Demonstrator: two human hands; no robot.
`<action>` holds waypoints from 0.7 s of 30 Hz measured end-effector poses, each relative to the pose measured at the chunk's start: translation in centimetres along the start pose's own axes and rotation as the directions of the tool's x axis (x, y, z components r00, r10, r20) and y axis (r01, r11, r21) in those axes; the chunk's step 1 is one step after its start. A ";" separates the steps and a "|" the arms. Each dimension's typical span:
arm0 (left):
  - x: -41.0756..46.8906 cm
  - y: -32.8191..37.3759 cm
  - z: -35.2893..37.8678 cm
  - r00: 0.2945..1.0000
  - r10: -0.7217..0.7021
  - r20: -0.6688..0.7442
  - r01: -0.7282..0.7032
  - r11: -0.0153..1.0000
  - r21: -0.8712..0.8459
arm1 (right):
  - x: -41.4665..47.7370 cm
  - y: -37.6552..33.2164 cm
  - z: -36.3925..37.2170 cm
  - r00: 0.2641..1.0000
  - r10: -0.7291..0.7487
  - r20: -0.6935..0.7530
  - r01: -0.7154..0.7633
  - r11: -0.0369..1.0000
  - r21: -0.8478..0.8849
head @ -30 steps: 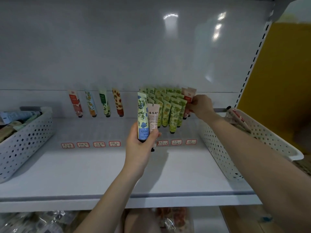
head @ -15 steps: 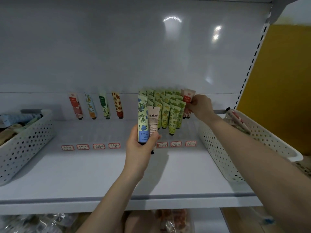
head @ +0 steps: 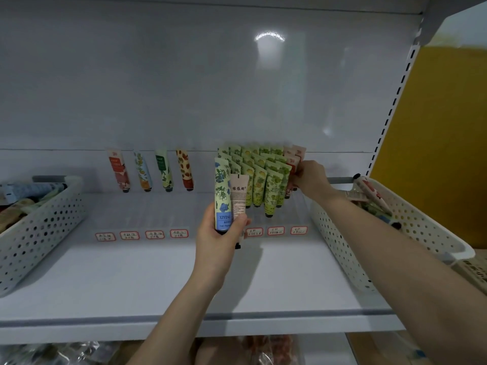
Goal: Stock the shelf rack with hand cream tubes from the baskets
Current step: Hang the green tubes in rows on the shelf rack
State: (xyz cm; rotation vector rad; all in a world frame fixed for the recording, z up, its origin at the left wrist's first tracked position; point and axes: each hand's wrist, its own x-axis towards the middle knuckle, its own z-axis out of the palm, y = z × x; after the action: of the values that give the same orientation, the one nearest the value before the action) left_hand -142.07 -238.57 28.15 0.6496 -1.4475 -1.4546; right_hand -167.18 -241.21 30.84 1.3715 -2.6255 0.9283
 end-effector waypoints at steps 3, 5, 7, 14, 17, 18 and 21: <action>0.0 0.0 -0.1 1.000 -0.002 -0.007 0.002 1.000 0.005 | 0.0 -0.3 0.1 1.000 0.001 -0.002 -0.001 1.000 -0.025; 0.1 0.0 -0.3 1.000 -0.003 -0.015 0.003 1.000 0.007 | 0.1 -0.3 0.0 1.000 0.001 0.000 -0.001 0.999 -0.043; 0.1 0.1 -0.5 1.000 -0.005 -0.018 0.005 1.000 0.011 | 0.1 -0.3 0.1 1.000 0.006 0.000 -0.006 0.999 -0.040; 0.1 0.3 -0.8 1.000 0.008 -0.023 -0.007 1.000 0.013 | -0.2 -0.4 0.1 0.999 0.041 0.017 -0.042 0.999 0.027; 0.1 0.4 -0.9 1.000 0.016 -0.017 -0.016 1.000 0.015 | -0.2 -0.7 -0.1 0.998 0.051 0.032 -0.051 0.999 0.010; 0.1 0.4 -0.9 1.000 0.018 -0.014 -0.017 1.000 0.017 | -0.3 -0.7 -0.2 0.998 0.052 0.037 -0.052 0.999 0.012; 0.2 0.5 -0.9 1.000 0.018 -0.015 -0.018 1.000 0.023 | -0.4 -0.8 -0.6 0.998 0.047 0.044 -0.048 0.998 0.032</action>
State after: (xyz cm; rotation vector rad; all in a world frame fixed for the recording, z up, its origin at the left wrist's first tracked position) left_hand -141.18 -239.09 28.56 0.6582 -1.4565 -1.4185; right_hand -166.52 -240.94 31.59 1.3576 -2.6979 0.9631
